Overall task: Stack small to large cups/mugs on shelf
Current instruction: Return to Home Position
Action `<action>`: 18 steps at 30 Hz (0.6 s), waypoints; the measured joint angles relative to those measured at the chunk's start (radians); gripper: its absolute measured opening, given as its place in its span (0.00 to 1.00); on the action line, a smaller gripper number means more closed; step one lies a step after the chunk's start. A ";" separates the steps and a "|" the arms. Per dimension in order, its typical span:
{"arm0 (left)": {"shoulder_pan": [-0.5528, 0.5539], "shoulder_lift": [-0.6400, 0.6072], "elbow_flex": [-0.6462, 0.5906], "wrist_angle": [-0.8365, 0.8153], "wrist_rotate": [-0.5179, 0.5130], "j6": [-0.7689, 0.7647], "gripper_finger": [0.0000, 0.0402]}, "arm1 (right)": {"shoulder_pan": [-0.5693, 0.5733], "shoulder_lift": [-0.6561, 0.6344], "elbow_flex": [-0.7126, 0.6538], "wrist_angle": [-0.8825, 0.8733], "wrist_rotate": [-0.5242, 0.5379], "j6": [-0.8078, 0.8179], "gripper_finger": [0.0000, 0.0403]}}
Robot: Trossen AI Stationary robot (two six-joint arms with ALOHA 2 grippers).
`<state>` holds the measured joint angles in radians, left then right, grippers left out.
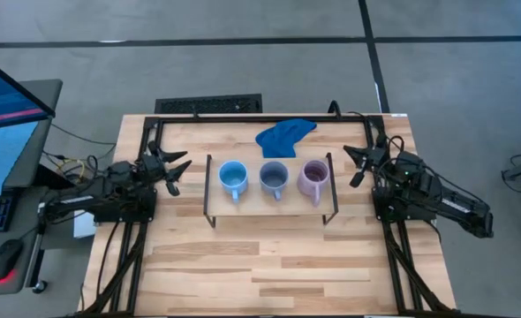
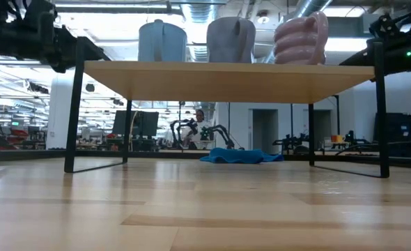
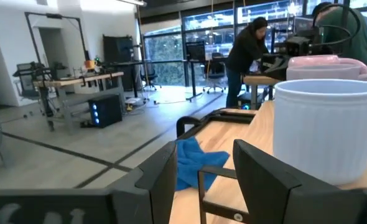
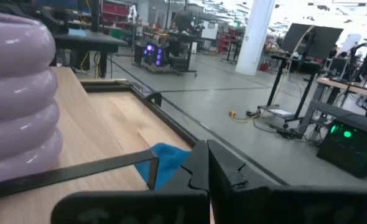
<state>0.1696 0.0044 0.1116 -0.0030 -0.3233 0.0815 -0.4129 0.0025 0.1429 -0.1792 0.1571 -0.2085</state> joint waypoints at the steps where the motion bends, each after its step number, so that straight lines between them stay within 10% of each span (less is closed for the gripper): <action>1: 0.000 -0.001 -0.007 0.009 0.000 0.001 0.37 | 0.000 0.000 0.000 -0.001 0.000 0.000 0.03; 18: 0.000 0.000 -0.050 -0.005 -0.017 0.007 0.37 | 0.000 0.000 0.000 -0.009 0.000 -0.008 0.03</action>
<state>0.1696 0.0043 0.0612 -0.0076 -0.3401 0.0883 -0.4129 0.0025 0.1429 -0.1879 0.1574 -0.2169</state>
